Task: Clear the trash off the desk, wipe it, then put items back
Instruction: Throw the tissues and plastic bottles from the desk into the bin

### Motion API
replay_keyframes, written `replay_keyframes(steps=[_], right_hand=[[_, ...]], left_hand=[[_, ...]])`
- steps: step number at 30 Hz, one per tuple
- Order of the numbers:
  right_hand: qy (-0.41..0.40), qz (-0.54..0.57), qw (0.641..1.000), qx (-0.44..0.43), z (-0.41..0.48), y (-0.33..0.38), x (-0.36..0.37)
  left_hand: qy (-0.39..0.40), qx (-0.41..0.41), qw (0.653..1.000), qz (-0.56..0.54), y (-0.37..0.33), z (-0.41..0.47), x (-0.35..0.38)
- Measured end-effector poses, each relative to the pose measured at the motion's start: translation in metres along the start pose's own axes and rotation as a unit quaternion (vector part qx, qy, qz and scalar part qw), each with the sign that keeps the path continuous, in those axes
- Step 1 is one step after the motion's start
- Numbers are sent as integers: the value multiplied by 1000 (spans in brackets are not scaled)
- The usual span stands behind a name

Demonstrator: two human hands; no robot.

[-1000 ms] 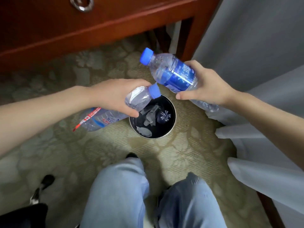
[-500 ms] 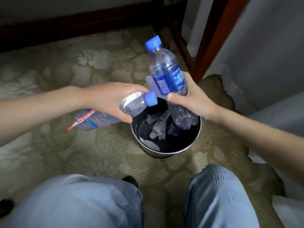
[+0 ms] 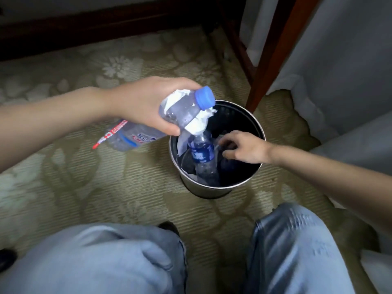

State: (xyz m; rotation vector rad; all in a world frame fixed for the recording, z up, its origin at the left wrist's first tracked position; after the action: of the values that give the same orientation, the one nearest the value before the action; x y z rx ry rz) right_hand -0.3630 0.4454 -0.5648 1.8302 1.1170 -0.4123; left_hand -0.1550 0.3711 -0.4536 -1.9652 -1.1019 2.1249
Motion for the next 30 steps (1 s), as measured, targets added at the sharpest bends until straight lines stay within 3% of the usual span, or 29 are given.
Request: replay_keyframes(steps=[3,9,14,16,19,20,24,30], right_hand=[[-63,-4,998,11,-17,-7,-24],[-197,-50,978,51,-43,-26,-62],[-229,-59,970,51,-53,-29,-70],[-228,-62,970,51,-55,-30,-71],[-214,-56,974,43,-54,-29,-69],[-211,-60,975,35,-53,-27,-68],[-212,-103,972,0,-45,-4,-64],[-217,-176,958,-60,-30,35,-59]], left_hand=[[-17,12,1000,-18,-12,30,7],[63,1,998,0,-3,74,64],[-26,8,998,-55,-17,99,63],[42,-4,999,-28,-14,101,71],[217,-77,971,58,1,90,89],[225,-89,967,84,5,86,89],[112,-31,976,185,-7,66,55],[82,-14,965,247,-12,23,14]])
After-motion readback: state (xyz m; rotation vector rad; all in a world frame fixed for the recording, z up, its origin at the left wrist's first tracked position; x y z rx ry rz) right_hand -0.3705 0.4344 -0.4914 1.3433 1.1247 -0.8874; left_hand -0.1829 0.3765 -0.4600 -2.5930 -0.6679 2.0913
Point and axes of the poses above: each hand's wrist, its own z-axis towards the middle knuckle, its own x-axis out of the palm, y = z × x, the point moved 3 cm from there along z, towards the middle knuckle, and after that the axes turned 7 degrees about x, right-handed, at the moved point
